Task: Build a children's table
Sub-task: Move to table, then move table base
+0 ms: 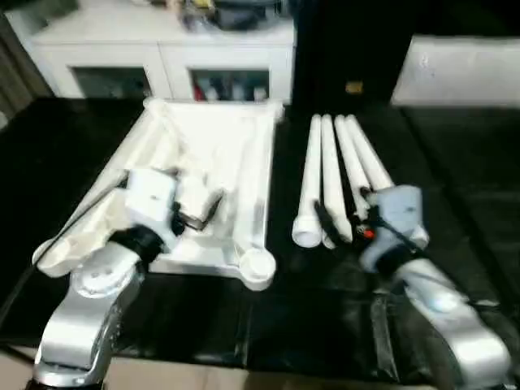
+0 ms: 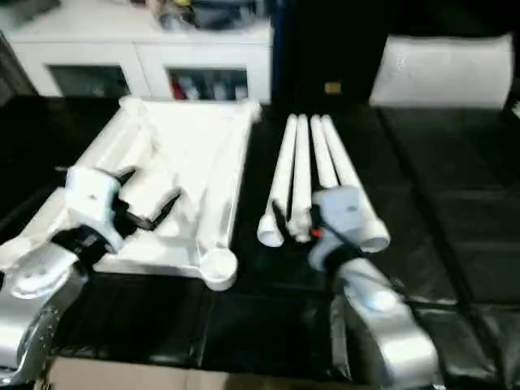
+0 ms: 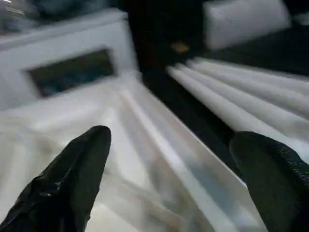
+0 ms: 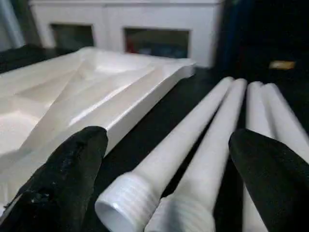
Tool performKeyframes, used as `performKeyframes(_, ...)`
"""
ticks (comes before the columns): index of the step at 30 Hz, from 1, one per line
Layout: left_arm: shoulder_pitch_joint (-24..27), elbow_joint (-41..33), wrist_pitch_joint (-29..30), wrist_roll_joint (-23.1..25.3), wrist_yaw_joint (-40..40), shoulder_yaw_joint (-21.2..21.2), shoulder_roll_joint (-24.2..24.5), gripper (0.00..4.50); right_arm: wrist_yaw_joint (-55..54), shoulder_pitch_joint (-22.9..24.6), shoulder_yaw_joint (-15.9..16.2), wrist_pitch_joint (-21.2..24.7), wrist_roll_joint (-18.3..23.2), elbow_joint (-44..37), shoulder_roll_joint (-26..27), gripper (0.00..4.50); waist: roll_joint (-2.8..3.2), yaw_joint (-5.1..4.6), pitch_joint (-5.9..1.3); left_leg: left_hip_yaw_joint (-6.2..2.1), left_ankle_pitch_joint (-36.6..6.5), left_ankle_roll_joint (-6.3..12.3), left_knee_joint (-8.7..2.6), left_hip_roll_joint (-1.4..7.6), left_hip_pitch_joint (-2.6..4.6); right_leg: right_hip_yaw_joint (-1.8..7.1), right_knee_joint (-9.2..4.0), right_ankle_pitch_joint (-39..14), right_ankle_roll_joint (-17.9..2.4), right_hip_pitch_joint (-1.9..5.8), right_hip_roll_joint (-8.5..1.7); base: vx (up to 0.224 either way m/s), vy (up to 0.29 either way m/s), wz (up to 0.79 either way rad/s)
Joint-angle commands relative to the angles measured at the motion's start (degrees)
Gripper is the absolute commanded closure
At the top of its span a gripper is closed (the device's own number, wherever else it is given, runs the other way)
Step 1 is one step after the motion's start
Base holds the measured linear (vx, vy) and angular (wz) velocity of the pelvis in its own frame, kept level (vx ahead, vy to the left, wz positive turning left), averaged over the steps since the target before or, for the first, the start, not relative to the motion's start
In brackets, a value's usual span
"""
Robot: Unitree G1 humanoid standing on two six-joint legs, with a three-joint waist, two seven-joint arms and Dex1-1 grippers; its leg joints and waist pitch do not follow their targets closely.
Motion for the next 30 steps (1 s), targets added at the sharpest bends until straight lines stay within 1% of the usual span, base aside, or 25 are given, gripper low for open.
performKeyframes(1,1.0,1.0,-0.3,-0.1,-5.4,0.0,3.9,0.08,3.3,-2.0,1.1,2.0,0.9,-1.5,-1.7,0.06,-0.61,1.17,-2.9,-1.12,18.3,-0.33,-3.8,4.39,-1.38,1.93,-2.04,44.2,-8.3,5.74,-3.1,0.0,0.0,0.0)
performKeyframes(2,0.7,2.2,-1.4,0.2,-6.4,0.2,4.8,0.08,4.5,-2.4,1.5,2.2,1.2,-1.7,-2.7,0.06,0.47,0.96,-2.13,-1.81,12.8,-2.57,-4.83,5.76,-0.14,1.06,-2.98,28.6,-9.8,4.81,-2.82,0.0,0.0,0.0)
performKeyframes(3,0.3,3.3,-2.1,0.3,-7.0,0.4,5.2,0.08,5.2,-2.5,1.7,2.7,1.7,-1.9,-3.5,0.06,0.63,0.83,-1.56,-1.81,5.8,-3.74,-5.46,6.59,0.61,1.09,-3.93,15.6,-11.4,4.26,-2.95,0.0,0.0,0.0)
performKeyframes(4,-0.3,4.7,-3.3,0.1,-8.7,0.1,5.7,0.23,7.4,-2.8,1.9,4.9,3.4,-2.5,-5.4,0.01,0.02,0.71,-0.64,-1.49,-2.0,-3.4,-6.28,6.85,1.0,1.67,-5.04,5.7,-13.0,4.03,-3.22,-0.071,-0.016,0.07)
performKeyframes(5,-0.6,5.1,-3.6,0.0,-9.2,0.1,5.9,0.33,8.1,-2.8,1.9,5.7,3.9,-2.7,-6.0,0.0,0.08,1.04,-0.33,-1.41,-8.0,-2.24,-6.91,7.19,1.17,2.13,-5.7,-3.0,-14.0,4.09,-3.62,-0.071,-0.016,0.07)
performKeyframes(6,-0.6,5.1,-3.6,0.0,-9.2,0.1,5.9,0.33,8.1,-2.8,1.9,5.7,3.9,-2.7,-6.0,0.0,0.08,1.04,-0.33,-1.41,-8.0,-2.24,-6.91,7.19,1.17,2.13,-5.7,-3.0,-14.0,4.09,-3.62,-0.095,-0.01,0.08)
performKeyframes(7,-2.2,8.5,-6.9,-0.1,-13.4,-1.1,6.9,0.42,12.9,-2.8,2.4,6.9,5.3,-3.7,-10.2,0.0,0.04,1.0,0.19,-1.17,-11.9,-1.67,-7.28,7.59,1.06,2.43,-6.16,-8.5,-14.7,3.63,-4.19,-0.082,-0.009,0.06)
performKeyframes(8,-3.2,9.9,-7.4,-0.6,-16.0,-2.1,7.8,0.54,14.9,-2.8,2.7,6.2,5.1,-3.7,-11.9,0.0,0.42,1.23,0.89,-1.06,-19.3,-1.94,-7.82,7.97,1.6,2.71,-7.02,-17.9,-13.1,3.12,-4.41,-0.082,-0.009,0.06)
performKeyframes(9,-4.1,11.0,-7.8,-1.0,-18.2,-3.2,8.6,0.54,16.6,-2.7,2.6,6.0,5.2,-3.9,-13.5,0.0,0.16,1.09,0.86,-0.9,-20.0,-1.93,-7.84,7.88,1.6,2.82,-7.22,-20.0,-12.5,3.14,-4.5,-0.075,-0.004,0.02)
performKeyframes(10,-5.2,12.5,-7.4,-1.5,-20.4,-4.1,9.3,0.65,18.0,-2.9,2.9,6.0,5.4,-3.9,-14.6,0.0,-0.11,1.21,0.53,-0.7,-17.5,-1.43,-7.85,7.97,1.26,3.05,-7.14,-19.7,-12.4,3.42,-4.85,-0.053,-0.002,0.0)
performKeyframes(12,-6.5,14.2,-7.3,-1.6,-22.8,-5.3,9.9,0.89,19.9,-2.8,2.9,6.3,6.3,-3.9,-15.7,0.0,-0.04,1.24,0.49,-0.41,-14.1,-0.72,-7.79,8.0,1.01,3.12,-7.08,-17.5,-12.9,3.38,-4.86,-0.027,-0.001,0.0)
performKeyframes(13,-8.3,17.2,-8.5,-0.5,-25.2,-6.8,10.6,0.89,21.3,-3.0,3.0,6.8,7.0,-3.8,-16.6,0.0,-0.89,1.25,-0.05,0.13,-11.0,0.28,-7.45,8.07,1.0,3.11,-6.96,-14.9,-13.9,3.51,-4.83,0.0,0.0,0.0)
performKeyframes(14,-10.8,21.6,-10.8,1.2,-29.2,-8.7,11.7,0.97,22.8,-3.1,3.3,7.7,8.3,-4.2,-17.9,0.0,-0.1,1.46,-0.05,0.61,-9.0,1.18,-7.37,7.97,1.18,3.1,-6.99,-13.6,-14.3,3.24,-4.68,0.0,0.0,0.0)
performKeyframes(15,-11.2,22.3,-11.3,1.6,-29.7,-9.0,11.8,0.97,22.9,-3.1,3.2,7.7,8.4,-4.3,-18.0,0.0,-0.36,1.39,-0.11,0.65,-7.9,1.43,-7.36,7.88,0.91,3.07,-7.03,-12.7,-14.4,3.46,-4.62,0.0,0.0,0.0)
performKeyframes(16,-12.7,25.0,-13.2,3.1,-31.3,-10.3,12.3,1.11,23.1,-3.0,3.2,7.9,8.8,-4.4,-18.2,0.0,-0.28,1.41,-0.28,0.58,-6.6,1.63,-7.4,7.93,0.59,3.01,-6.81,-11.2,-14.6,3.76,-4.61,0.0,0.0,0.0)
performKeyframes(18,-14.4,28.5,-16.1,5.1,-32.4,-11.5,12.3,1.29,22.8,-2.7,3.4,7.1,8.3,-4.0,-18.4,0.0,-0.62,1.36,-0.65,0.7,-2.7,2.12,-7.12,7.99,0.43,2.83,-6.38,-6.0,-15.3,3.88,-4.59,0.0,0.0,0.0)
performKeyframes(19,-15.1,30.0,-17.4,5.7,-32.6,-12.0,12.2,1.29,22.8,-2.5,3.4,6.5,7.8,-3.8,-18.5,0.0,-0.51,1.4,-1.18,0.84,2.6,3.09,-6.54,7.91,0.21,2.58,-5.79,1.1,-16.6,4.05,-4.61,0.0,0.0,0.0)
performKeyframes(20,-15.6,31.1,-18.2,6.1,-33.4,-12.5,12.3,1.31,22.2,-2.2,3.6,6.3,7.0,-3.4,-18.4,0.0,-0.51,1.38,-1.49,0.91,4.6,3.36,-6.35,7.95,0.1,2.54,-5.39,4.2,-17.2,4.25,-4.67,0.0,0.0,0.0)
performKeyframes(21,-16.0,32.0,-18.7,6.3,-34.2,-13.1,12.5,1.48,21.8,-1.7,3.3,7.0,7.3,-3.4,-18.0,0.0,-0.14,1.41,-1.59,1.11,7.3,4.06,-6.08,7.85,0.22,2.31,-5.12,8.9,-17.9,3.82,-4.39,0.0,0.0,0.0)
performKeyframes(22,-16.4,32.7,-18.9,6.3,-35.1,-13.6,12.7,1.48,21.6,-1.1,2.8,8.1,8.2,-3.6,-17.5,0.0,-0.04,1.39,-1.6,1.12,8.2,4.42,-6.01,7.84,0.14,2.29,-4.92,10.5,-18.3,3.84,-4.37,0.0,0.0,0.0)
performKeyframes(23,-17.0,33.5,-19.4,6.1,-36.0,-13.8,12.6,1.69,21.0,-0.6,2.0,9.2,9.2,-4.1,-16.9,0.0,0.17,1.66,-1.83,1.16,10.2,5.3,-5.77,7.83,-0.06,2.14,-4.46,13.9,-19.3,3.92,-4.44,0.0,0.0,0.0)
performKeyframes(25,-18.4,35.2,-20.1,5.6,-37.7,-14.2,12.4,1.69,20.5,0.2,1.6,9.6,10.0,-5.3,-16.4,0.0,0.03,1.75,-1.79,1.23,9.7,5.6,-5.81,7.93,-0.1,2.07,-4.55,13.6,-19.8,3.84,-4.45,0.0,0.0,0.0)
performKeyframes(26,-18.8,35.6,-19.9,5.2,-38.5,-14.2,12.3,1.83,19.8,0.3,1.3,8.9,10.0,-5.3,-15.7,0.0,0.1,2.0,-1.6,1.36,7.0,5.22,-6.02,8.2,0.1,2.05,-4.75,10.4,-20.5,3.55,-4.5,0.0,0.0,0.0)
performKeyframes(29,-20.0,37.8,-21.1,5.7,-40.2,-14.3,12.3,2.08,18.8,0.2,1.1,8.6,9.8,-5.1,-14.6,0.0,0.24,1.92,-1.08,1.33,0.9,3.38,-6.68,8.47,0.18,2.13,-5.3,3.1,-20.6,3.53,-4.57,0.0,0.0,0.0)
performKeyframes(30,-20.1,38.2,-21.5,5.9,-40.4,-14.3,12.3,2.13,19.1,0.3,1.2,8.7,9.9,-5.2,-14.9,0.0,-0.01,1.85,-1.12,1.4,0.1,3.03,-6.75,8.5,0.24,2.2,-5.43,2.2,-20.5,3.62,-4.56,0.0,0.0,0.0)
